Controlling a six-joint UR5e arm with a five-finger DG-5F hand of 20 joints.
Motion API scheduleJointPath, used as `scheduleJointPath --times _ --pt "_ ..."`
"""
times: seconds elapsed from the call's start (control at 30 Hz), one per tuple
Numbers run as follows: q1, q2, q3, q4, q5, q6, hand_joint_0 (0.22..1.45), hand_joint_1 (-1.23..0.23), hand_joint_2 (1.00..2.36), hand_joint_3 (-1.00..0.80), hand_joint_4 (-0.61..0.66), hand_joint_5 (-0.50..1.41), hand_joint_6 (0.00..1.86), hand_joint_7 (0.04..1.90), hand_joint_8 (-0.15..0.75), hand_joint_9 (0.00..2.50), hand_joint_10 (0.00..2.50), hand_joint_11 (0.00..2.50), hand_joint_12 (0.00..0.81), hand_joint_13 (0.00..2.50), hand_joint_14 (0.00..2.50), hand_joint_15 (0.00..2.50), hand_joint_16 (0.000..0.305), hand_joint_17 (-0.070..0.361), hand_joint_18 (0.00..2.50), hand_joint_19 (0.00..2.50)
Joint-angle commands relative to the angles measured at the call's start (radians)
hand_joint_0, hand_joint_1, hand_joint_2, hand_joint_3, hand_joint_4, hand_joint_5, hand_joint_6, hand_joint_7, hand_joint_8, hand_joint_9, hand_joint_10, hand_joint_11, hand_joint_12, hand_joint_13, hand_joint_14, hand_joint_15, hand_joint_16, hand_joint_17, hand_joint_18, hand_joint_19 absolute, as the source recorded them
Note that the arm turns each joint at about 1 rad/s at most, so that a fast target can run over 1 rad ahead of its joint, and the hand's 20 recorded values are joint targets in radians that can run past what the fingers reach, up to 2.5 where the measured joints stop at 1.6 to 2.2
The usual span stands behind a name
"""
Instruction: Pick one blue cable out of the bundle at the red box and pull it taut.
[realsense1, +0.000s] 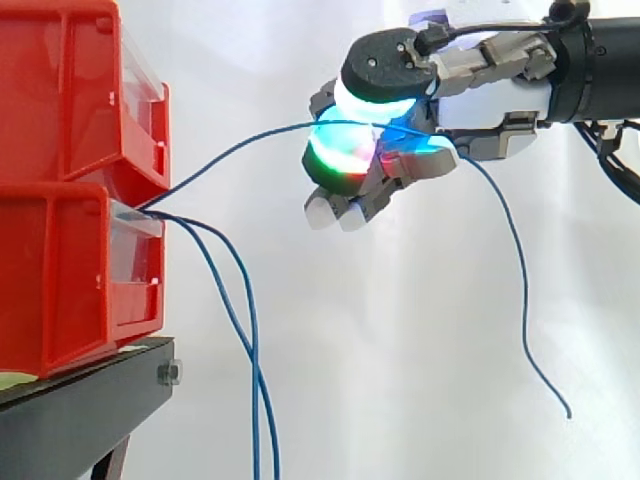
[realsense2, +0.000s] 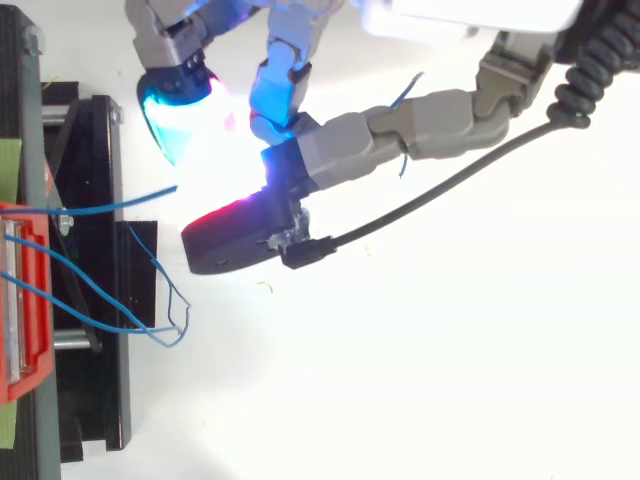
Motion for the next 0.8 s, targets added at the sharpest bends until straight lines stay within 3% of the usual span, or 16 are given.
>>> scheduleJointPath --times 0.0,0.27,0.4,0.5,0.67,0.77 --pt "0.003 0.001 0.0 0.0 0.009 0.004 0.61 -0.75 1.02 -0.24 0.19 -0.05 0.76 1.25 0.386 1.39 0.02 1.32 0.373 0.71 0.01 0.3 0.047 0.105 0.63 0.31" --pt "0.006 -0.001 -0.005 -0.017 0.038 0.014 0.61 -0.77 1.02 -0.22 0.23 -0.07 0.82 1.2 0.392 1.38 0.02 1.34 0.37 0.72 0.01 0.31 0.047 0.106 0.65 0.31" --pt "0.012 -0.001 -0.051 -0.028 0.049 0.042 0.62 -0.78 1.02 -0.2 0.25 -0.07 0.84 1.26 0.399 1.39 0.01 1.34 0.37 0.72 0.01 0.31 0.047 0.105 0.66 0.3" --pt "0.014 -0.001 -0.061 -0.026 0.047 0.059 0.62 -0.79 1.02 -0.19 0.26 -0.07 0.85 1.28 0.398 1.39 0.01 1.34 0.368 0.73 0.01 0.32 0.046 0.104 0.66 0.31" --pt "0.02 -0.001 -0.078 -0.026 0.055 0.185 0.62 -0.78 1.02 -0.19 0.25 -0.07 0.85 1.26 0.399 1.39 0.01 1.36 0.368 0.73 0.01 0.32 0.046 0.104 0.66 0.31" --pt "0.021 -0.001 -0.078 -0.028 0.063 0.205 0.62 -0.77 1.02 -0.2 0.26 -0.07 0.85 1.26 0.395 1.39 0.01 1.35 0.368 0.74 0.01 0.32 0.046 0.104 0.66 0.31"
